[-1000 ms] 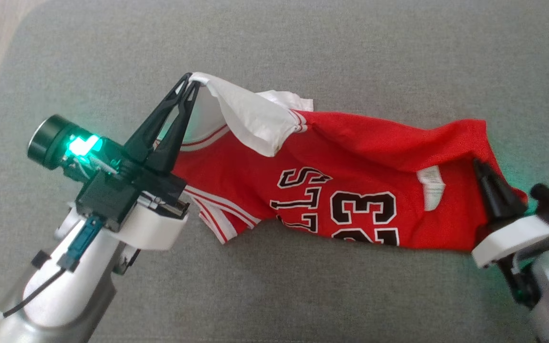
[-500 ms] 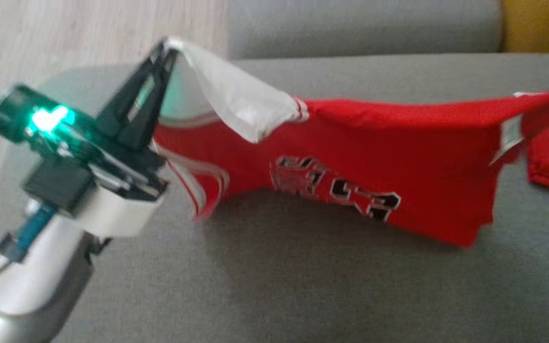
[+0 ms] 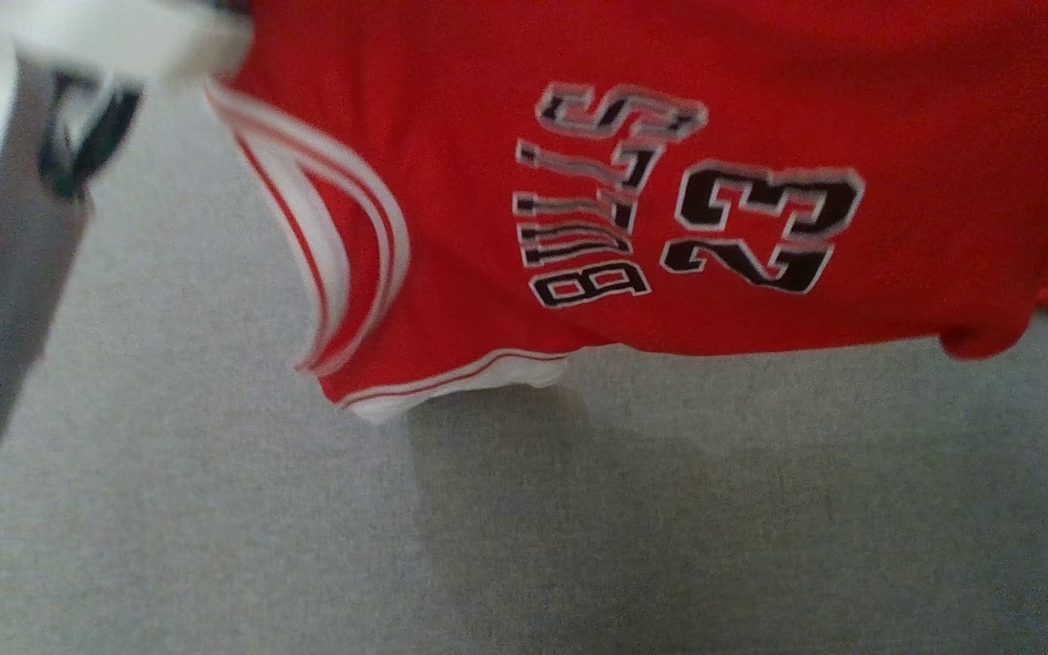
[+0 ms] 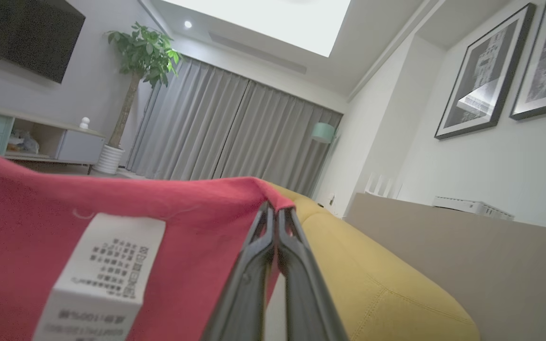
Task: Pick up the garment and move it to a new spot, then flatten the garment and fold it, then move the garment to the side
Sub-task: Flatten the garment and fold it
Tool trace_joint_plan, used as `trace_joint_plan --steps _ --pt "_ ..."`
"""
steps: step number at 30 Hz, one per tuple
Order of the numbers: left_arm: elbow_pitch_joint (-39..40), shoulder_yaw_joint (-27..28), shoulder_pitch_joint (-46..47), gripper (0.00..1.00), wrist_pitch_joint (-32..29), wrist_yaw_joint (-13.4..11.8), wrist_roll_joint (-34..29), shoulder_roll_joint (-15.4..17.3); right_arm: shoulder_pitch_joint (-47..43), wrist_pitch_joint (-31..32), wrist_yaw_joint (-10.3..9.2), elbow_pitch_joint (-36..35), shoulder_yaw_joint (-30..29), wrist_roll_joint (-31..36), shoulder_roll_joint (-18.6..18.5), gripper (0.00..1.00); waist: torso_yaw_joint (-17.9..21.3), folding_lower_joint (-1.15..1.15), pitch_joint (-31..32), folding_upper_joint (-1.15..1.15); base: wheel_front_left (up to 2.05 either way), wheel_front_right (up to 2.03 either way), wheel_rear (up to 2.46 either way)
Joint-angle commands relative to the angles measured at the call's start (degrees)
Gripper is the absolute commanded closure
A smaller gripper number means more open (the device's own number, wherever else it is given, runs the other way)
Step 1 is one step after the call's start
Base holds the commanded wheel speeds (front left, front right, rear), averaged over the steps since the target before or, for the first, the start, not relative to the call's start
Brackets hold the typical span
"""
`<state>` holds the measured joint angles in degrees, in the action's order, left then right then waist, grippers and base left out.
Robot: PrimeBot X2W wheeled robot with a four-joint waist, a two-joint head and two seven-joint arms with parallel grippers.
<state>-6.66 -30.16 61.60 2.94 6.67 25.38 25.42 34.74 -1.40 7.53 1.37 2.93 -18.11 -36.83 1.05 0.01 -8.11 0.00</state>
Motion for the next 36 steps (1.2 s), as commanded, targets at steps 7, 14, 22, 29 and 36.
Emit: trace_joint_plan --steps 7,14,22,29,36 --pt "-14.89 -2.27 21.26 1.00 6.08 0.76 -1.54 -1.14 22.74 -5.86 -0.04 14.45 10.31 -1.49 -0.75 1.00 0.30 -0.01 -12.69 0.00 0.00 0.00 0.00" --pt "-21.94 -3.49 32.50 1.00 11.76 0.79 -4.67 -2.88 34.97 -13.00 -0.04 24.03 13.50 1.03 0.15 1.00 0.68 -0.01 -15.25 0.00 0.00 0.00 0.00" --pt "-12.62 -8.66 20.32 1.00 12.04 0.80 -3.35 3.58 27.79 -13.57 -0.04 24.85 17.02 -0.53 -1.74 1.00 -0.20 -0.01 -16.68 0.00 0.00 0.00 0.00" --pt "-3.84 -10.14 -3.71 1.00 12.05 -1.50 0.31 8.91 12.45 -13.58 -0.04 24.76 17.47 -4.47 -2.54 1.00 -0.64 -0.01 -14.20 0.00 0.00 0.00 0.00" --pt "6.10 -9.61 -33.79 1.00 12.05 -4.19 6.37 15.16 -13.29 -13.59 -0.04 18.96 12.67 -8.68 -2.92 1.00 -0.80 -0.01 -7.41 0.00 0.00 0.00 0.00"
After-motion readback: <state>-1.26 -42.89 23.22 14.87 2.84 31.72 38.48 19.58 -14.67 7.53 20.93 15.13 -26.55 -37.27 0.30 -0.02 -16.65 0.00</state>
